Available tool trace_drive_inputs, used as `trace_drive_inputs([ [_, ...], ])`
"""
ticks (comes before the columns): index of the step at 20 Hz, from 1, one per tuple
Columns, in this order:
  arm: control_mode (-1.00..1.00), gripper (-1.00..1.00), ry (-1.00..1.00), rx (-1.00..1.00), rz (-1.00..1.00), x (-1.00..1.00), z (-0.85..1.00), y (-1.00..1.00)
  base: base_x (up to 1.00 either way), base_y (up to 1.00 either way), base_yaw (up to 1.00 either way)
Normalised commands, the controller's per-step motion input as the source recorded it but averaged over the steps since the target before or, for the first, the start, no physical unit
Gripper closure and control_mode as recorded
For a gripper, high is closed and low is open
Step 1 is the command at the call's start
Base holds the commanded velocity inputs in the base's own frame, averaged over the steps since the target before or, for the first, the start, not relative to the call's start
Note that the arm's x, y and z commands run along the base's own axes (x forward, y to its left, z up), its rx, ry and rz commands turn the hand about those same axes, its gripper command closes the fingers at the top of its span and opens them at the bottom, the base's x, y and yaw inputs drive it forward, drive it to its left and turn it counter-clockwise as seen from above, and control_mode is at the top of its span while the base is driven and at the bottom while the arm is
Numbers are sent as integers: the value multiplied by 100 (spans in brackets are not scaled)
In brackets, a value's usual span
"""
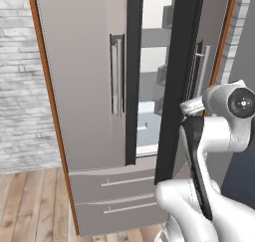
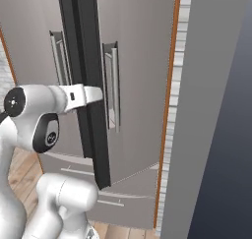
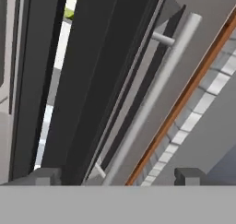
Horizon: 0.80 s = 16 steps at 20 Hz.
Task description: There is a bowl on the dining counter. Grab a lemon wedge from the fridge and place it in the bowl. Then get the liquor bottle and glass cup from the cabinet and place them next to the bowl.
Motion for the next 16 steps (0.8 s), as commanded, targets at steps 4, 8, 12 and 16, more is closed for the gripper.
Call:
trace_drive_inputs([
  [4, -100, -100, 7, -34, 0, -34, 33, 94, 0, 0, 0],
  [8, -100, -100, 8, -34, 0, -9, 33, 100, 0, 0, 0],
  [12, -100, -100, 9, -30, 0, 27, 10, 89, 0, 0, 0],
  [16, -100, -100, 3, -28, -12, 70, -2, 55, 0, 0, 0],
])
